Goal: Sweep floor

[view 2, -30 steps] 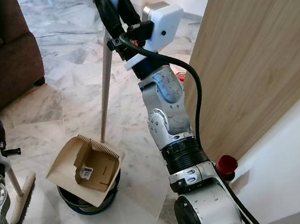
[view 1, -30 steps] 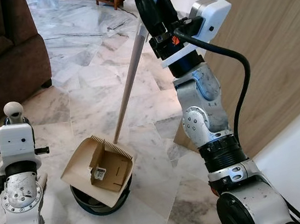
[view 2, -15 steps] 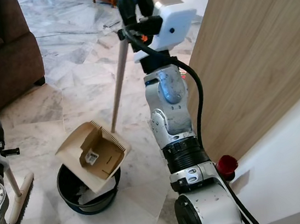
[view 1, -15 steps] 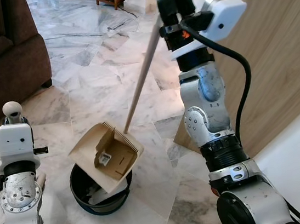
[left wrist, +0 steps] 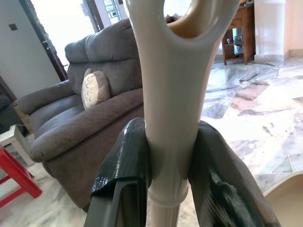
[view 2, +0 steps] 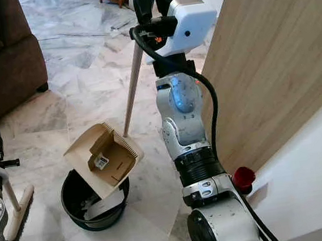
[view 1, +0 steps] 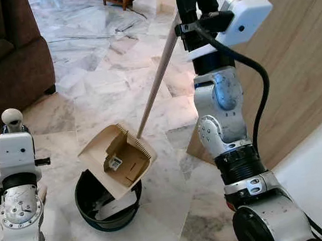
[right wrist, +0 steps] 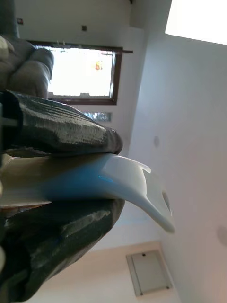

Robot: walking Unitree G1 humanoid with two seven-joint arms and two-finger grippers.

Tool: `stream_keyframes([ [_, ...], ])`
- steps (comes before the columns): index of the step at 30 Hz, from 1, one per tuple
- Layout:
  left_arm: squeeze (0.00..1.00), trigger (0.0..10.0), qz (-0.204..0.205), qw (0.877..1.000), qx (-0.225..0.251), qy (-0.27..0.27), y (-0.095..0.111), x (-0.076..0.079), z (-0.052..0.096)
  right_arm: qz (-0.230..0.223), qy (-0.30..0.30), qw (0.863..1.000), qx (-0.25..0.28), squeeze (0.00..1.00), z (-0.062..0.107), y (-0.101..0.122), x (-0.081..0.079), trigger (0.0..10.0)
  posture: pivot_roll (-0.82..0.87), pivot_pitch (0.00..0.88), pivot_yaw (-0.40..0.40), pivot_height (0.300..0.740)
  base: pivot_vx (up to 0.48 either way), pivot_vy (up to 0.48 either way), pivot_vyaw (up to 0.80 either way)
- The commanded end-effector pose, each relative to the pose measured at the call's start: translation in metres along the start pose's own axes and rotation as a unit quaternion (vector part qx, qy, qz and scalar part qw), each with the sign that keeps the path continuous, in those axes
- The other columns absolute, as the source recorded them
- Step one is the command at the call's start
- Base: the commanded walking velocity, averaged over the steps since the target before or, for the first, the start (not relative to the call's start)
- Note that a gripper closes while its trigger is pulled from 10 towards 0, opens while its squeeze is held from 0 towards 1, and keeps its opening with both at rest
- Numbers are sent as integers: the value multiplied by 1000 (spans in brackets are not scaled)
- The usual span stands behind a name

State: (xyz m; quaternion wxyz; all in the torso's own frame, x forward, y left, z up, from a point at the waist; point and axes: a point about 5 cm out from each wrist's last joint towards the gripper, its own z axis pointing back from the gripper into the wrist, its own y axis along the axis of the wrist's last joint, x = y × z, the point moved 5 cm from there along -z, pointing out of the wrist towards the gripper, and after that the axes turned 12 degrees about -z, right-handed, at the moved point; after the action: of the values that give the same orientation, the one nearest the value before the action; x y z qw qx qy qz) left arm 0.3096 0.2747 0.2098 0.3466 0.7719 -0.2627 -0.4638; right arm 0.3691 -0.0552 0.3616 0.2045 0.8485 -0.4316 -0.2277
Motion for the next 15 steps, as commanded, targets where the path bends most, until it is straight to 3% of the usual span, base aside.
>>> stream_keyframes([
  [1, 0, 10000, -10, 999, 52, 11, 24, -7, -1, 11, 13, 998, 65, 0, -9, 29, -6, 10000, 192, 118, -171, 740, 0, 0, 0],
  [15, 0, 10000, -10, 998, 54, 11, 24, -7, -1, 52, 40, 993, 100, 0, -6, 40, -22, 10000, 192, 118, -172, 740, 0, 0, 0],
])
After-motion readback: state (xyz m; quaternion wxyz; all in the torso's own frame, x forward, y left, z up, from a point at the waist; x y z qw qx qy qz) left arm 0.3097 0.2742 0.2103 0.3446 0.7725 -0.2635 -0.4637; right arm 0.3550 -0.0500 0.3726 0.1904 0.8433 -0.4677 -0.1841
